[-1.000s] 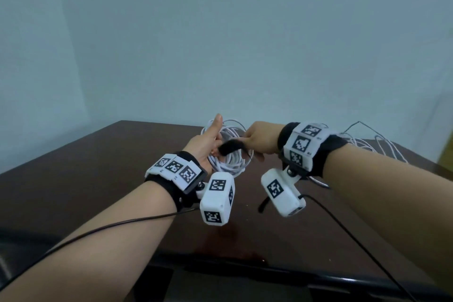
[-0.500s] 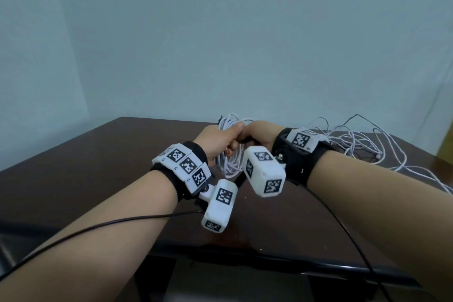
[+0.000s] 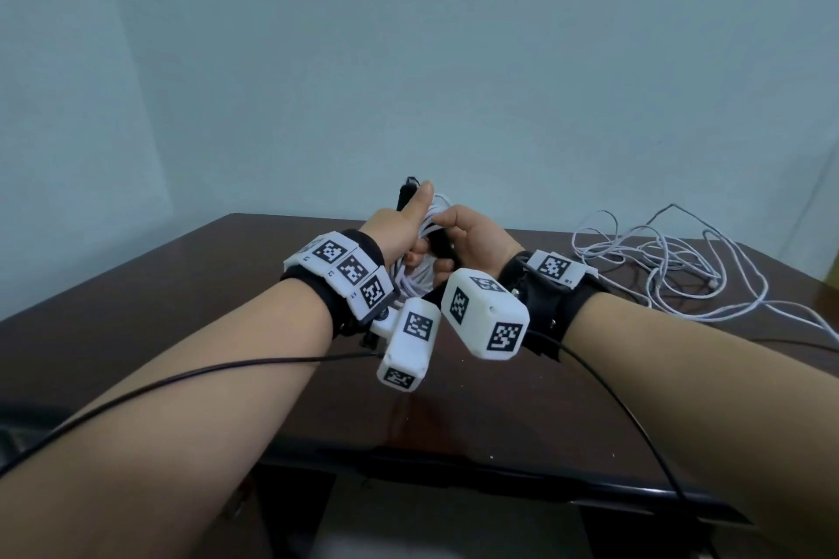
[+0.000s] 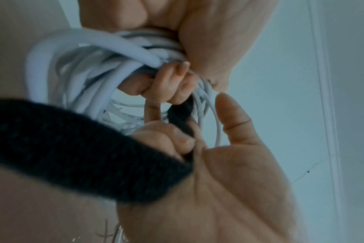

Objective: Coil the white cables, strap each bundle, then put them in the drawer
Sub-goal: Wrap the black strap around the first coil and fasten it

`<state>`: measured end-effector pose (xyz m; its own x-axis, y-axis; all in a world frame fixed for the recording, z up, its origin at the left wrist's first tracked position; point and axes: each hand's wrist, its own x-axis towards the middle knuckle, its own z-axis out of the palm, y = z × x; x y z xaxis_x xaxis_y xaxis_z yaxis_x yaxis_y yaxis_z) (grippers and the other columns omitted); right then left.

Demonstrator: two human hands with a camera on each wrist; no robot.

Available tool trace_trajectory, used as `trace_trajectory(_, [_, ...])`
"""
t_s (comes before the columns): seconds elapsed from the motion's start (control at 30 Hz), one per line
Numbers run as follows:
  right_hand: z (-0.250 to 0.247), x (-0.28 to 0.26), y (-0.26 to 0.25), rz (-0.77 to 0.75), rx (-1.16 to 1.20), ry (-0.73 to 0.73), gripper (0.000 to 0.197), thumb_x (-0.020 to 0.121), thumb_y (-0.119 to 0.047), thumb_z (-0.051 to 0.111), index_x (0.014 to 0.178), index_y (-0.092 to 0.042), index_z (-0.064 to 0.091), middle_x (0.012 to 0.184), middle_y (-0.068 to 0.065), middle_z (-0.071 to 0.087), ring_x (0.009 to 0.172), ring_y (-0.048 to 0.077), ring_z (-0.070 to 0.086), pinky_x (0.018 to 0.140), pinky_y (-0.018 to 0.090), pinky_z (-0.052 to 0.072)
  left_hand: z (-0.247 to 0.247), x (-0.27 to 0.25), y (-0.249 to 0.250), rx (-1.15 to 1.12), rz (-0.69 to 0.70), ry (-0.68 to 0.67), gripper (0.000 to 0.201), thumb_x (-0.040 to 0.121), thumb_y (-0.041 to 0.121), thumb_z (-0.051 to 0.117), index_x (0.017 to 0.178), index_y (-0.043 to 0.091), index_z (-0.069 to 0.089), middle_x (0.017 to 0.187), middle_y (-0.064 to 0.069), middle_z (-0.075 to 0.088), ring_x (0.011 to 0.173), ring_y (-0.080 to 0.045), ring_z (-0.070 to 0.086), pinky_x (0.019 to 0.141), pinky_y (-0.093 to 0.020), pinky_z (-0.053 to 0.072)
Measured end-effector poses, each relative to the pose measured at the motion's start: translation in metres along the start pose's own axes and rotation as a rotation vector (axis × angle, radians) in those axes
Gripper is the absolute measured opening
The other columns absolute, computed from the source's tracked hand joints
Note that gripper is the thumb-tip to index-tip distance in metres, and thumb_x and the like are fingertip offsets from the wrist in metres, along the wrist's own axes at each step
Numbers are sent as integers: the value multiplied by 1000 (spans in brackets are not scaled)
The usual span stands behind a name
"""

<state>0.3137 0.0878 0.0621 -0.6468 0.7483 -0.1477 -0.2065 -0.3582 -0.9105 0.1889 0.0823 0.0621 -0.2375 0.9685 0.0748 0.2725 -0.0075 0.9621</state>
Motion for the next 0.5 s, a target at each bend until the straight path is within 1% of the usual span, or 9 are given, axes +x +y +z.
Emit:
trace_trajectory(0.07, [-1, 2, -1, -10, -52, 31, 20, 89, -25, 42, 80, -13, 54, 71, -1, 57, 39, 8, 36, 42, 16, 25, -1, 3, 2, -74, 29, 29, 47, 90, 55, 47, 63, 16, 47, 45, 0, 41, 34, -13, 33, 41, -18, 29])
trace_trajectory(0.1, [0, 2, -2, -4, -85, 32, 21, 90, -27, 42, 80, -15, 55, 71, -3, 59, 40, 7, 34, 43, 17, 23, -2, 5, 2, -83, 50, 63, 44, 92, 49, 48, 63, 16, 47, 46, 0, 41, 33, -13, 32, 39, -16, 27])
trace_trajectory(0.17, [1, 1, -6, 24, -126, 26, 28, 96, -31, 39, 79, -15, 55, 71, -2, 57, 36, 6, 38, 39, 14, 25, -3, 8, -2, -88, 80, 149, 39, 93, 41, 49, 63, 15, 47, 48, -2, 42, 32, -13, 32, 39, -17, 27])
trace_trajectory(0.2, [1, 0, -7, 49, -141, 43, 32, 99, -32, 37, 80, -14, 56, 71, -1, 57, 34, 5, 41, 37, 12, 27, -4, 11, -5, -91, 86, 186, 38, 92, 40, 50, 65, 14, 48, 49, -2, 44, 33, -14, 34, 41, -19, 29])
trace_trajectory(0.23, [1, -2, -9, 78, -167, 70, 33, 100, -32, 36, 83, -14, 58, 71, 0, 58, 33, 4, 40, 35, 10, 28, -6, 12, -8, -85, 90, 222, 38, 92, 41, 51, 66, 13, 49, 49, -2, 45, 34, -15, 36, 43, -20, 30])
trace_trajectory(0.33, [-5, -7, -12, 114, -372, 141, 21, 98, -27, 46, 93, -12, 59, 59, -2, 56, 32, 4, 30, 31, 13, 27, -12, 15, -16, -84, 82, 277, 42, 92, 41, 50, 60, 14, 45, 42, 1, 45, 37, -17, 37, 45, -22, 30])
trace_trajectory(0.4, [-10, -7, -14, 36, -576, 197, 16, 93, -24, 57, 90, -9, 62, 56, -2, 52, 33, 4, 31, 32, 14, 26, -13, 15, -18, -65, 67, 268, 40, 93, 36, 47, 59, 15, 41, 44, 0, 44, 35, -15, 34, 44, -22, 28])
trace_trajectory(0.47, [-11, -9, -19, -111, -840, 249, 11, 85, -19, 66, 82, -9, 64, 57, 0, 52, 36, 6, 35, 35, 16, 28, -11, 15, -17, 4, 49, 235, 36, 92, 28, 43, 59, 15, 38, 49, -2, 43, 33, -14, 31, 42, -20, 26])
trace_trajectory(0.5, [-10, -11, -22, -190, -969, 264, 8, 82, -16, 68, 79, -10, 64, 58, 0, 53, 38, 7, 39, 38, 17, 32, -10, 15, -17, 33, 44, 220, 34, 91, 25, 43, 59, 14, 37, 50, -3, 42, 31, -14, 31, 40, -18, 25])
